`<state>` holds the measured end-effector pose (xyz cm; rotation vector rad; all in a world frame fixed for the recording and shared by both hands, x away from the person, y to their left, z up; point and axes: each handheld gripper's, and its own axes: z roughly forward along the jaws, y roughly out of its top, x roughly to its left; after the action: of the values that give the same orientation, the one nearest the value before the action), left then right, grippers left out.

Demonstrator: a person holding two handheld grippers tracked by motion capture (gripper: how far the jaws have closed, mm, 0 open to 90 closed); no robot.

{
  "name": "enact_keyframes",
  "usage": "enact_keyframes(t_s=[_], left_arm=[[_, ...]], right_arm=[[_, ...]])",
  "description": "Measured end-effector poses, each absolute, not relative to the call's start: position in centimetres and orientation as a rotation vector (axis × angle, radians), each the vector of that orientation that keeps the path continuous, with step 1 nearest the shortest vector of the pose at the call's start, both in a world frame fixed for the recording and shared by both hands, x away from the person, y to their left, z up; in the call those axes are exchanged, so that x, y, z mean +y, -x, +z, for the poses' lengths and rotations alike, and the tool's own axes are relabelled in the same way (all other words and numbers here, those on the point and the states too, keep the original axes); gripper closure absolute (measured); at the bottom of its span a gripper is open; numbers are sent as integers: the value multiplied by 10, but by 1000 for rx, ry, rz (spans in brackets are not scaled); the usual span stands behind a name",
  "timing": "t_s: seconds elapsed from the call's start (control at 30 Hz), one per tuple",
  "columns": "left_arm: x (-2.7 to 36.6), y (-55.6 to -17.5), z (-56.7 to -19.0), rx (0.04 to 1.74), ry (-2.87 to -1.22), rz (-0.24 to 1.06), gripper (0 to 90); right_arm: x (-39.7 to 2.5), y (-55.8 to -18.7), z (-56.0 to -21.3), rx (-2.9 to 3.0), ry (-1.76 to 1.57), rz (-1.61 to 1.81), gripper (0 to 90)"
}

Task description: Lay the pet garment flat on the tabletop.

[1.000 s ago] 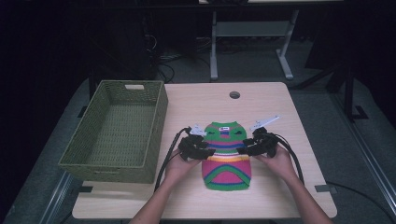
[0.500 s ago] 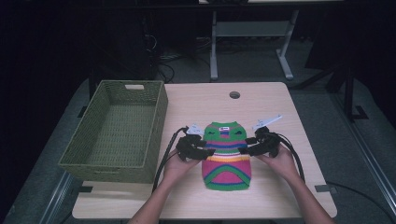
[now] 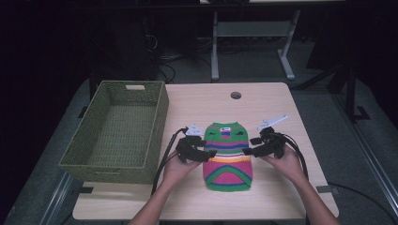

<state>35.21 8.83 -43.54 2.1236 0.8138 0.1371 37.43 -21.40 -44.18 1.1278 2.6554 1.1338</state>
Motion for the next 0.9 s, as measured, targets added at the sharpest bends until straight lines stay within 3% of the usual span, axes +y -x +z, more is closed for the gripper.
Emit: enact_keyframes(t_s=[0.9], left_arm=[[102, -326, -433, 789, -2102, 179, 306]], right_arm=[[-234, -353, -440, 2646, -1122, 1170, 318]])
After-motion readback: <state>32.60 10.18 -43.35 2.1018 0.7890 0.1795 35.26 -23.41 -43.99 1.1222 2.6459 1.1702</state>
